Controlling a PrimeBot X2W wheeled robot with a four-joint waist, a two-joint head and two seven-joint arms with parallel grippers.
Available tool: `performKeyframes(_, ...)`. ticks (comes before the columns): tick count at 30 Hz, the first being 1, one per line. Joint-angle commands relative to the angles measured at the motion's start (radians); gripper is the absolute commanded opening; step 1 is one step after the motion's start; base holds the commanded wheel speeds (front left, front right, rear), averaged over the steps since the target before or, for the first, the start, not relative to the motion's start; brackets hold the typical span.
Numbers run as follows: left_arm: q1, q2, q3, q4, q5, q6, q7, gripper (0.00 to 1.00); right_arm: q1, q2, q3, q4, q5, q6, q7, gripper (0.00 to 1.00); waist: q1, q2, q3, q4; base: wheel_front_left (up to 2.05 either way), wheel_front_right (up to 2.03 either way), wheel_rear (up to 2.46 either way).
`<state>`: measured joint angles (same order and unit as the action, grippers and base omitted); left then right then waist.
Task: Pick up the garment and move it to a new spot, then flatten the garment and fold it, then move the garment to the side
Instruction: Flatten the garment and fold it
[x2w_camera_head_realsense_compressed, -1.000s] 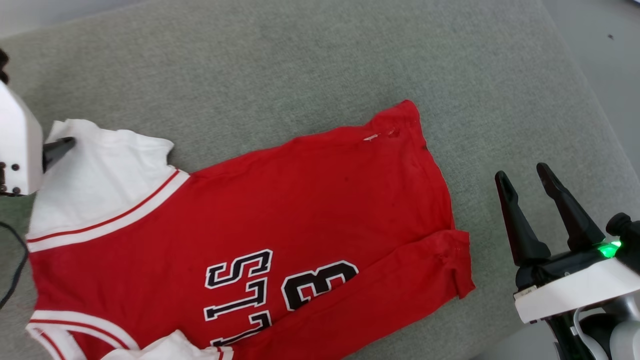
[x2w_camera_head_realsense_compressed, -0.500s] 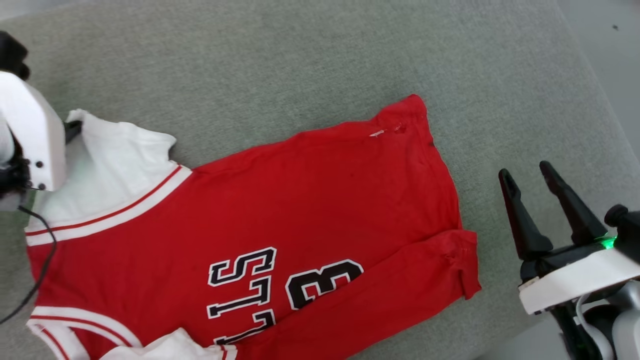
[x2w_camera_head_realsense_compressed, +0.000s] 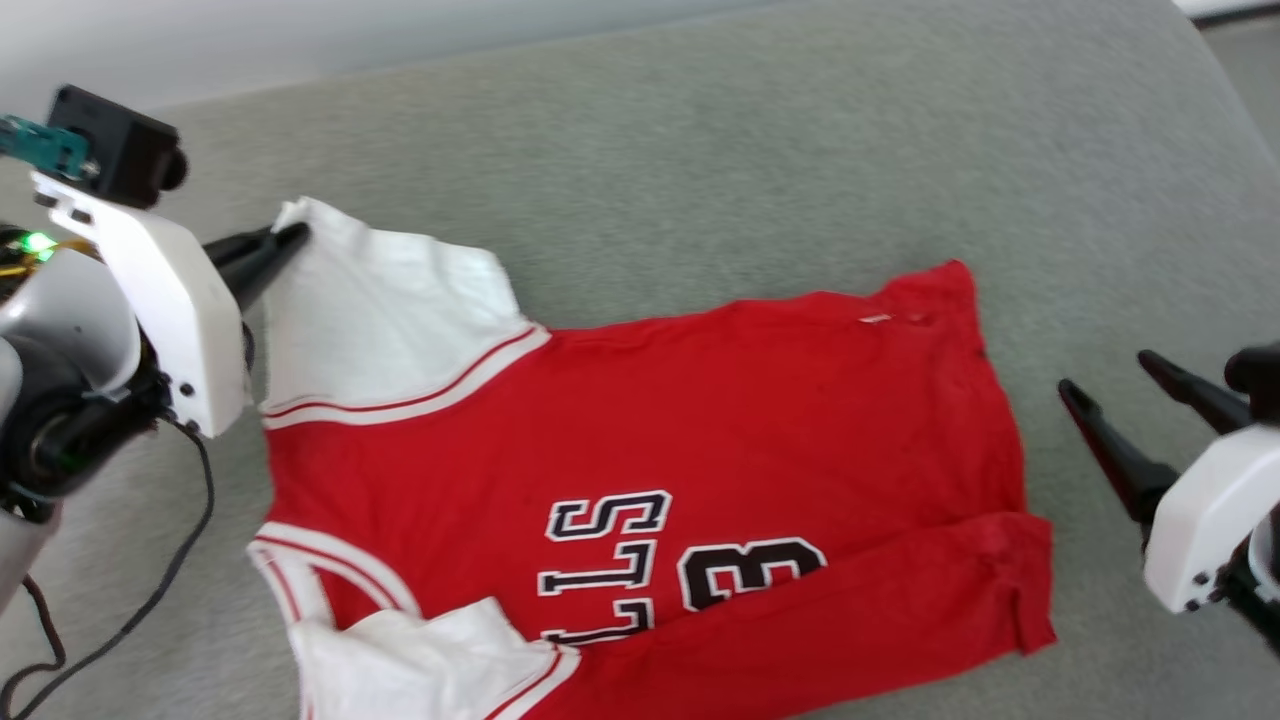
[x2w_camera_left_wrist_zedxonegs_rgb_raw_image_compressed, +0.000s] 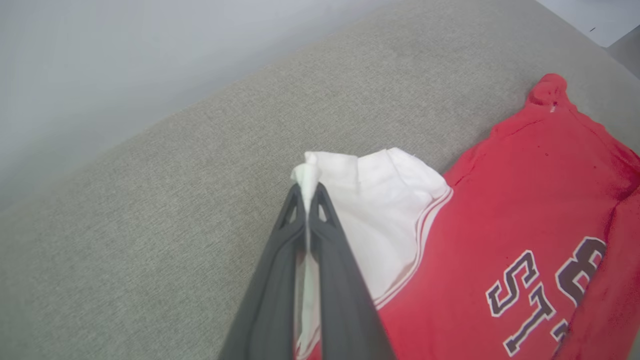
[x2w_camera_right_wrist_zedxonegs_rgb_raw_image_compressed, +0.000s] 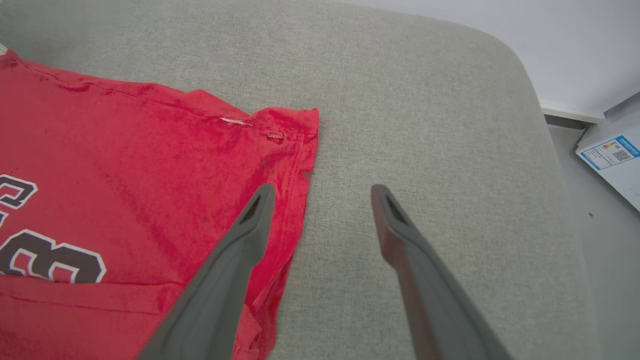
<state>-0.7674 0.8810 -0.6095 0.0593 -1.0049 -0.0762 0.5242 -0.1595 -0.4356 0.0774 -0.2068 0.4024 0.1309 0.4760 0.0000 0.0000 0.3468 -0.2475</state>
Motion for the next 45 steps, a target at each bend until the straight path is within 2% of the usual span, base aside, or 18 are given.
performKeyframes(1, 0.019, 0.000, -0.001, -0.030, 0.002, -0.004, -0.016, 0.00, -0.030, -0.028, -0.001, 0.006, 0.024, -0.001, 0.056, 1.00, 0.0000, 0.0000, -0.050, 0.084, 0.00, 0.00, 0.00)
performKeyframes(7, 0.091, 0.006, -0.015, -0.184, 0.024, 0.013, -0.068, 0.00, -0.145, -0.161, 0.047, 0.045, 0.092, 0.000, 0.310, 1.00, 0.0000, 0.0000, -0.037, 0.181, 0.00, 0.00, 0.00)
performKeyframes(12, 0.146, -0.009, -0.036, -0.286, 0.060, 0.041, -0.114, 0.00, -0.295, -0.222, 0.126, 0.178, 0.110, 0.000, 0.434, 1.00, 0.0000, 0.0000, -0.014, 0.243, 0.00, 0.00, 0.00)
performKeyframes(18, 0.151, -0.070, -0.081, -0.347, 0.098, 0.046, -0.137, 0.00, -0.404, -0.264, 0.220, 0.385, 0.096, -0.001, 0.473, 1.00, 0.0000, 0.0000, 0.009, 0.321, 0.00, 0.00, 0.00)
performKeyframes(22, 0.144, -0.102, -0.100, -0.358, 0.116, 0.048, -0.149, 0.00, -0.443, -0.247, 0.263, 0.501, 0.100, -0.001, 0.453, 1.00, 0.0000, 0.0000, 0.023, 0.352, 0.00, 0.00, 0.00)
performKeyframes(27, 0.150, -0.108, -0.110, -0.356, 0.130, 0.056, -0.151, 0.00, -0.462, -0.210, 0.330, 0.593, 0.129, 0.000, 0.418, 1.00, 0.0000, 0.0000, 0.037, 0.361, 0.00, 0.00, 0.00)
performKeyframes(28, 0.154, -0.109, -0.111, -0.354, 0.129, 0.058, -0.153, 0.00, -0.463, -0.207, 0.345, 0.609, 0.133, 0.000, 0.413, 0.40, 0.0000, 0.0000, 0.036, 0.361, 0.00, 0.00, 0.00)
performKeyframes(29, 0.159, -0.109, -0.111, -0.351, 0.129, 0.061, -0.153, 0.00, -0.463, -0.206, 0.358, 0.623, 0.137, 0.000, 0.405, 0.05, 0.0000, 0.0000, 0.034, 0.360, 0.00, 0.00, 0.00)
performKeyframes(30, 0.165, -0.109, -0.112, -0.348, 0.127, 0.061, -0.155, 0.00, -0.464, -0.204, 0.370, 0.635, 0.140, 0.000, 0.397, 0.00, 0.0000, 0.0000, 0.032, 0.359, 0.00, 0.00, 0.00)
performKeyframes(37, 0.219, -0.087, -0.113, -0.312, 0.118, 0.080, -0.175, 0.00, -0.486, -0.202, 0.383, 0.687, 0.194, 0.000, 0.302, 0.00, 0.0000, 0.0000, -0.036, 0.333, 0.00, 0.00, 0.00)
performKeyframes(45, 0.334, -0.046, -0.092, -0.299, 0.077, 0.119, -0.225, 0.00, -0.434, -0.224, 0.339, 0.637, 0.279, 0.000, 0.180, 0.00, 0.0000, 0.0000, -0.174, 0.291, 0.00, 0.00, 0.00)
